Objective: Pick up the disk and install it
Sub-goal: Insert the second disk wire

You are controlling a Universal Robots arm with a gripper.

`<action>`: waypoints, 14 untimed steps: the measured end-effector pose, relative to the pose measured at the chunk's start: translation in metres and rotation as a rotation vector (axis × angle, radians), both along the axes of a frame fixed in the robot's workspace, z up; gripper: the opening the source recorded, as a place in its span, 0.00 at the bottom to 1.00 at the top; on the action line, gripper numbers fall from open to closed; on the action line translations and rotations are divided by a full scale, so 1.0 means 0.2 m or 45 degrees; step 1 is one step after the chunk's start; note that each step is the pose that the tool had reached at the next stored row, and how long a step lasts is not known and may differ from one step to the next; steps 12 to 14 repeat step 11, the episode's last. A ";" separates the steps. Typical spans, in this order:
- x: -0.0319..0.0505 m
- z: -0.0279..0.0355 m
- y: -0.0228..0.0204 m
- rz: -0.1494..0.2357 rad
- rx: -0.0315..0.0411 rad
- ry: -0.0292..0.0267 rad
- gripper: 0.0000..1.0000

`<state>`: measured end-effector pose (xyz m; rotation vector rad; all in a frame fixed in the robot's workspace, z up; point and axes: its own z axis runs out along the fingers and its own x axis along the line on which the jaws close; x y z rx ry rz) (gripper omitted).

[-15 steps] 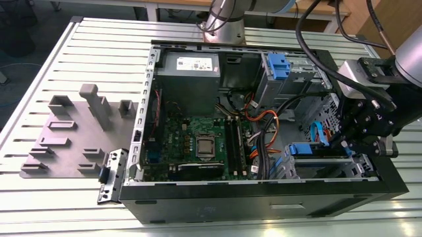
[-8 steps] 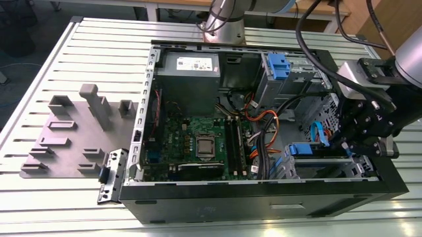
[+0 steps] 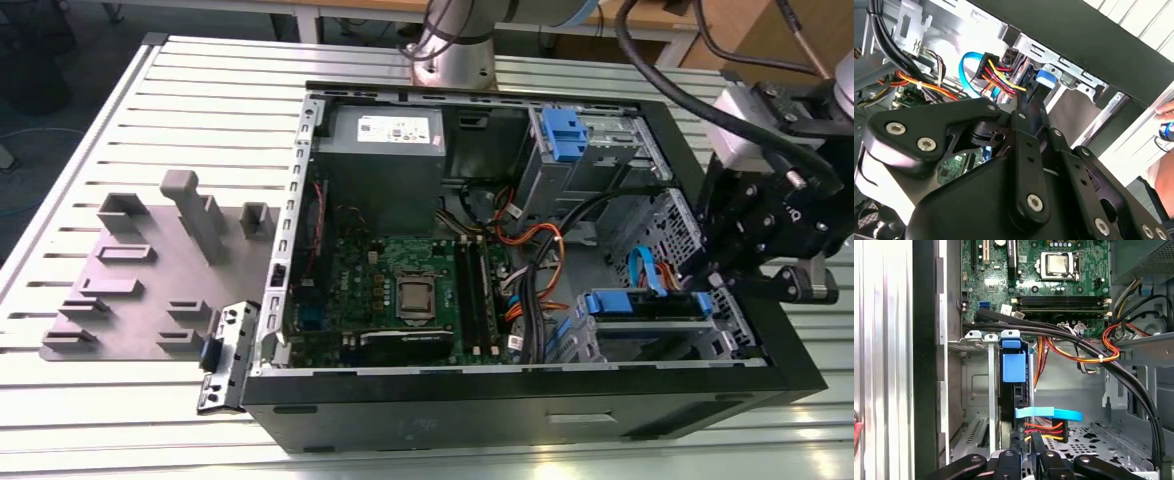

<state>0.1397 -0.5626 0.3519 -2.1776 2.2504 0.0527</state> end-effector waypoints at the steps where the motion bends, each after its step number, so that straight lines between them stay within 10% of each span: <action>1: -0.010 0.000 0.000 0.000 -0.0001 -0.0012 0.23; 14: -0.059 0.001 0.001 0.000 -0.0004 -0.0072 0.23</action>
